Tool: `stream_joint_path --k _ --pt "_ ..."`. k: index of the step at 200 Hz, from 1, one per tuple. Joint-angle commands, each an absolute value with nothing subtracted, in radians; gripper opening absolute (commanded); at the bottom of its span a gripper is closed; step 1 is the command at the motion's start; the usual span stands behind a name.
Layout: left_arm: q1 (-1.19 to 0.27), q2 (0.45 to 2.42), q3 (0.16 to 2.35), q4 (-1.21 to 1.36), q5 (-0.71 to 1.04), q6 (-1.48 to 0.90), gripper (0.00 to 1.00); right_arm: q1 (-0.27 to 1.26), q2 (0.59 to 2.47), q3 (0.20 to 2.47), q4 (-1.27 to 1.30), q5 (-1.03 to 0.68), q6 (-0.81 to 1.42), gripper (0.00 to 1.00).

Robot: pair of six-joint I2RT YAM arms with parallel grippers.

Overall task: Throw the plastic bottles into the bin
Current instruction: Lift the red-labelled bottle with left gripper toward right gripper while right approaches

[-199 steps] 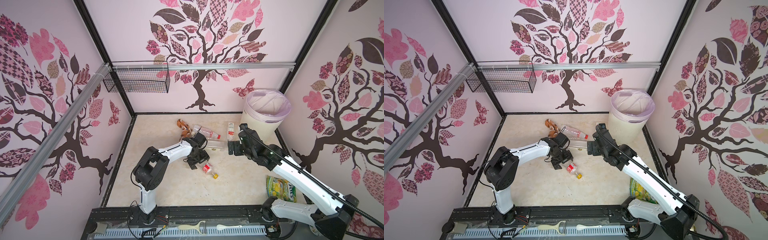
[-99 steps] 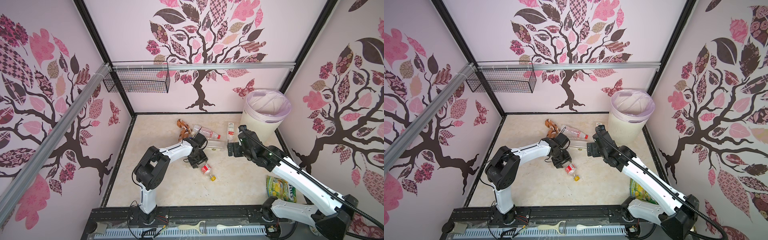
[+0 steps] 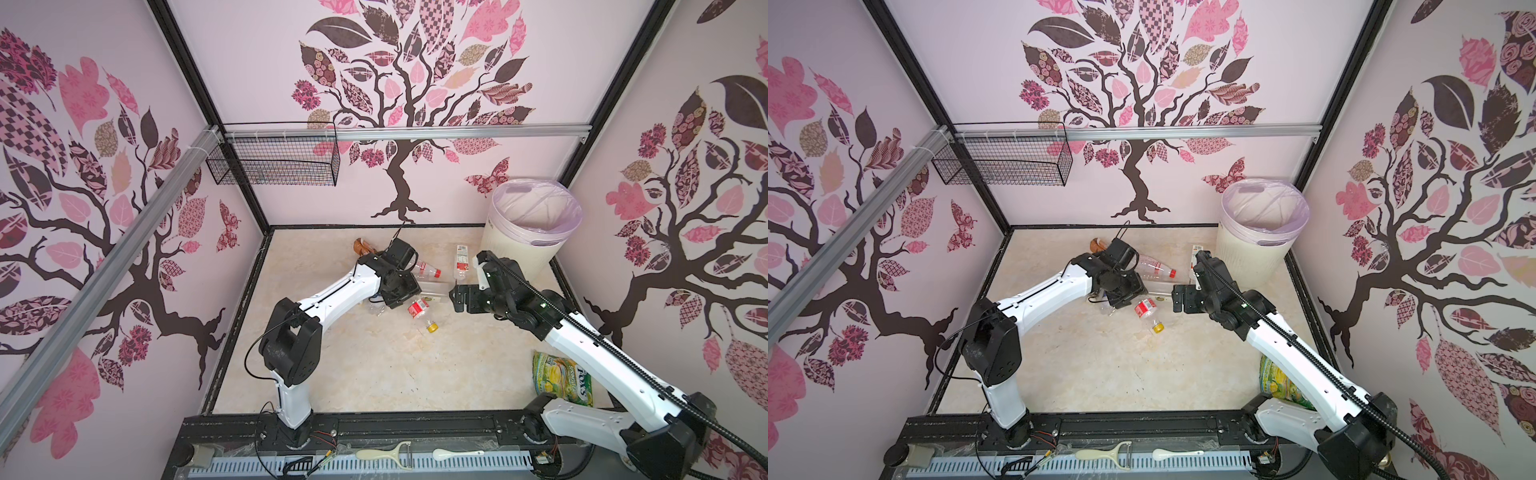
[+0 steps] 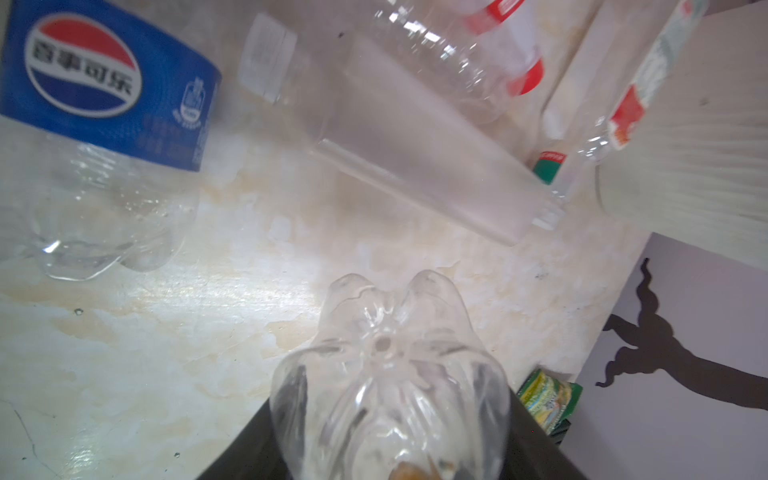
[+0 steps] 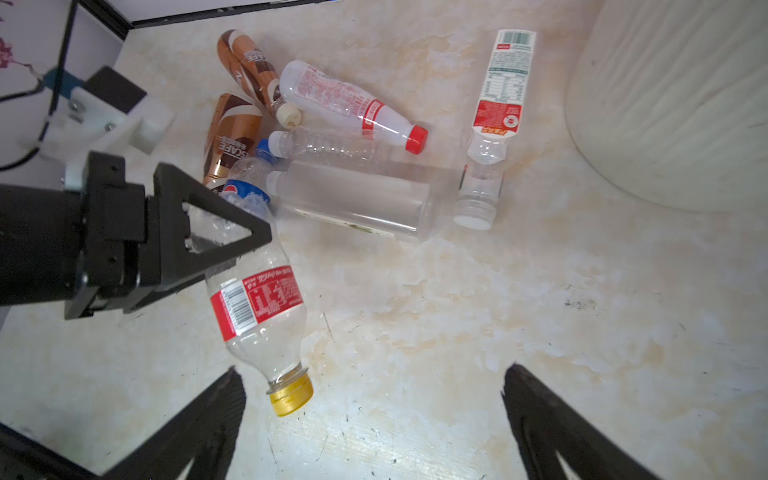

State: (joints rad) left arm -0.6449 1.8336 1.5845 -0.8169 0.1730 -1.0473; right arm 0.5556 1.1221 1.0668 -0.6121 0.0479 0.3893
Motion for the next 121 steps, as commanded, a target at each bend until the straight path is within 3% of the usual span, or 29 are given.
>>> stream_joint_path --k 1,57,121 --pt "-0.609 1.814 1.682 -0.809 0.186 -1.023 0.56 0.552 1.093 1.068 -0.551 -0.086 0.396 1.0" --pt "-0.581 1.882 1.914 -0.834 0.276 -1.018 0.57 0.551 1.182 1.144 -0.496 -0.182 0.387 1.0" --pt "-0.582 1.866 1.918 -0.823 0.333 -1.026 0.57 0.545 1.269 1.228 -0.452 -0.183 0.357 1.0"
